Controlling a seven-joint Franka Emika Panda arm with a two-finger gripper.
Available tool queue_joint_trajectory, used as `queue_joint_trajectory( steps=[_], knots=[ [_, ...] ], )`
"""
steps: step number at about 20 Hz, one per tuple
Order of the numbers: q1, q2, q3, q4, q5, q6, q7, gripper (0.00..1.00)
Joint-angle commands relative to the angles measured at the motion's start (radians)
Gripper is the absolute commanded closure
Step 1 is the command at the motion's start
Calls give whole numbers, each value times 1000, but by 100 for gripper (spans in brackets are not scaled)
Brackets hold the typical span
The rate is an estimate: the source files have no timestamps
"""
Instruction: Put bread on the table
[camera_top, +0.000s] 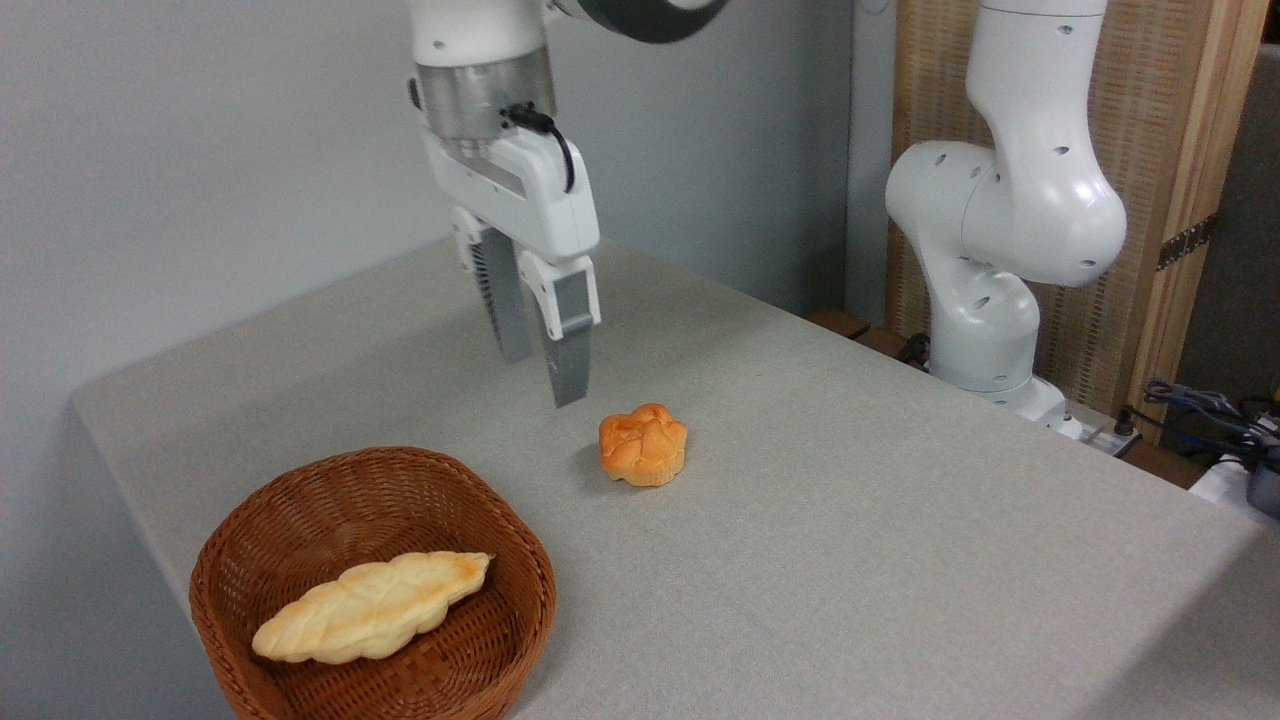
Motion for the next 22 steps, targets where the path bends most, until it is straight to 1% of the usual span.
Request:
queue_joint_trajectory(
  steps=[1, 3, 4, 6, 12, 16, 22],
  knots=[
    [-1, 79, 44, 139, -5, -53, -50, 0],
    [-1, 111, 55, 203, -8, -89, -71, 0],
    [-1, 138, 66, 249, -10, -125, -81, 0],
    [-1, 178, 63, 315, -11, -204, -90, 0],
    [-3, 181, 38, 313, -14, -211, -104, 0],
    [-1, 180, 40, 308, -16, -176, -99, 0],
    [-1, 155, 54, 279, -19, -159, -88, 0]
  ],
)
